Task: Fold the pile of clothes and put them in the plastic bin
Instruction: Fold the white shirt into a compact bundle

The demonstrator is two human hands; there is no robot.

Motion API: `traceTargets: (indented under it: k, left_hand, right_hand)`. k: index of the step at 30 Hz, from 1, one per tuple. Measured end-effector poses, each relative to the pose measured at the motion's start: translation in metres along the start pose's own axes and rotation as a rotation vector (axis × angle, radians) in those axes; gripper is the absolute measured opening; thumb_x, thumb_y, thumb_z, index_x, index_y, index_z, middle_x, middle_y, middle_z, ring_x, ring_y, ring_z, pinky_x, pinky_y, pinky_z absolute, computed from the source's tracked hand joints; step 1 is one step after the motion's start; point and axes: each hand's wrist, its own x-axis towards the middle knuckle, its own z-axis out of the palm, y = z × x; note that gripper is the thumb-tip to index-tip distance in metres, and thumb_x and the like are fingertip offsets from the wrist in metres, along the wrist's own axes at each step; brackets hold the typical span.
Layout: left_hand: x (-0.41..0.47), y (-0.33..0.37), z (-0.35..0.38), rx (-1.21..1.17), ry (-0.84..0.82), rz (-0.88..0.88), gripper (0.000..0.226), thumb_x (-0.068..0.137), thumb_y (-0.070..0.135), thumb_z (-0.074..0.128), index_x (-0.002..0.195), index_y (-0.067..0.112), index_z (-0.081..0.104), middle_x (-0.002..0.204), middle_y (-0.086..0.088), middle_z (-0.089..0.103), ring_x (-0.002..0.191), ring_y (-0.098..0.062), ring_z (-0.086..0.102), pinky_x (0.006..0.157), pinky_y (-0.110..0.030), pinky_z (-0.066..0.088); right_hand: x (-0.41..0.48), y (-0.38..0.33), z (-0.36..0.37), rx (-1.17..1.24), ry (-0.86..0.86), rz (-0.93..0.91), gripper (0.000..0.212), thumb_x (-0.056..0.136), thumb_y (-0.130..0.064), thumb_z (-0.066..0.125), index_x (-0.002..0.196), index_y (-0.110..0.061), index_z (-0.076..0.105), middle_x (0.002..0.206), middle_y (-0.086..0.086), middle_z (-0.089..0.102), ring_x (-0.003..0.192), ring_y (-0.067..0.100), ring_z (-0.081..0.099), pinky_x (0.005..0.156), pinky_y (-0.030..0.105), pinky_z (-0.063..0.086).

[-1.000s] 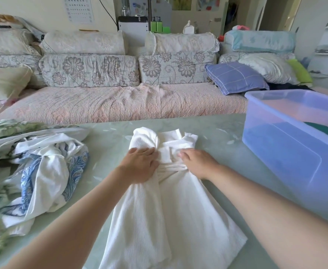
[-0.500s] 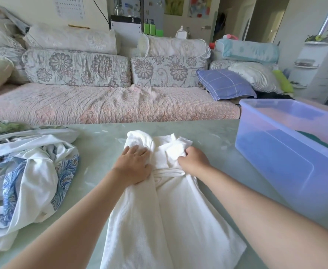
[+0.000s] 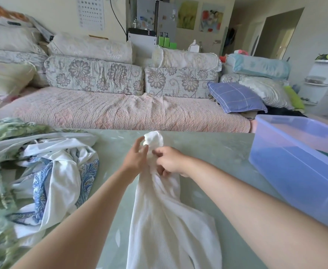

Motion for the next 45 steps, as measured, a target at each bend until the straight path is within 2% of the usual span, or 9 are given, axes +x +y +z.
traceTargets:
  k: [4,12,17,20,23,29,35,40,45]
  left_hand:
    - [0.006,-0.012,0.001,0.336,-0.140,0.068,0.038,0.099,0.039,0.050,0.137,0.036,0.054,0.137,-0.008,0.046,0.117,-0.023,0.053,0.097,-0.026,0.039]
    - [0.016,-0.004,0.011,0.778,-0.222,-0.114,0.053,0.089,0.036,0.027,0.138,0.026,0.044,0.144,-0.009,0.039,0.136,-0.032,0.028,0.113,-0.045,0.024]
    - [0.019,-0.004,0.007,0.870,-0.043,-0.163,0.047,0.099,0.030,0.028,0.139,0.015,0.049,0.146,-0.011,0.041,0.136,-0.031,0.034,0.108,-0.043,0.029]
    - [0.027,0.000,0.007,1.014,0.178,0.279,0.043,0.099,0.031,0.033,0.133,0.018,0.055,0.149,-0.003,0.040,0.136,-0.024,0.034,0.105,-0.041,0.029]
    - [0.045,-0.001,0.011,0.905,-0.006,0.451,0.044,0.099,0.027,0.036,0.141,0.025,0.049,0.155,0.004,0.036,0.144,-0.017,0.026,0.113,-0.040,0.023]
    - [0.056,-0.039,0.002,0.826,-0.333,-0.009,0.051,0.102,0.044,0.022,0.153,0.041,0.021,0.164,0.009,0.005,0.151,-0.018,0.006,0.121,-0.042,0.007]
    - [0.037,-0.018,0.005,1.028,-0.127,0.060,0.050,0.099,0.051,0.034,0.137,0.023,0.049,0.152,-0.007,0.033,0.143,-0.027,0.019,0.112,-0.045,0.022]
    - [0.010,0.009,0.016,1.118,-0.140,0.569,0.033,0.094,0.026,0.051,0.124,0.027,0.063,0.133,0.002,0.053,0.127,-0.022,0.042,0.104,-0.036,0.035]
    - [-0.025,0.023,0.015,1.164,-0.471,0.262,0.052,0.094,0.043,0.026,0.138,0.025,0.050,0.147,0.000,0.044,0.140,-0.027,0.033,0.108,-0.048,0.030]
  right_hand:
    - [0.007,0.012,-0.004,-0.015,0.127,-0.055,0.052,0.084,0.006,0.052,0.129,-0.019,0.062,0.104,0.004,0.070,0.063,0.019,0.063,0.054,0.025,0.050]
    - [0.023,0.032,-0.022,-0.654,0.138,-0.157,0.084,0.084,-0.055,0.062,0.156,-0.033,0.025,0.167,-0.006,0.011,0.152,0.016,0.012,0.122,0.040,0.016]
    - [0.041,0.044,-0.018,-0.654,-0.050,-0.103,0.074,0.095,-0.058,0.044,0.158,-0.037,0.012,0.167,-0.006,-0.005,0.153,0.010,-0.004,0.124,0.043,0.006]
    - [0.051,0.041,-0.011,-0.613,-0.070,-0.141,0.077,0.082,-0.069,0.042,0.153,-0.047,0.022,0.167,0.001,0.009,0.153,0.020,0.006,0.121,0.050,0.015]
    - [0.063,0.047,-0.005,-0.582,-0.036,-0.180,0.084,0.071,-0.078,0.041,0.147,-0.044,0.033,0.159,0.004,0.026,0.148,0.028,0.021,0.116,0.054,0.025]
    - [0.053,0.056,-0.006,-0.614,-0.003,-0.092,0.087,0.091,-0.063,0.046,0.160,-0.027,0.007,0.167,-0.010,-0.005,0.153,0.009,-0.002,0.123,0.042,0.010]
    - [0.031,0.042,-0.001,-0.566,0.079,-0.079,0.086,0.072,-0.081,0.034,0.149,-0.045,0.034,0.163,-0.007,0.023,0.150,0.019,0.023,0.119,0.046,0.025]
    - [-0.011,0.036,0.001,-0.369,0.178,-0.093,0.042,0.090,-0.050,0.046,0.122,-0.026,0.061,0.132,0.006,0.058,0.123,0.028,0.055,0.098,0.035,0.045]
    - [-0.063,0.047,-0.010,-0.367,0.112,-0.056,0.049,0.102,-0.042,0.044,0.147,-0.023,0.041,0.152,0.001,0.045,0.137,0.020,0.043,0.105,0.026,0.033]
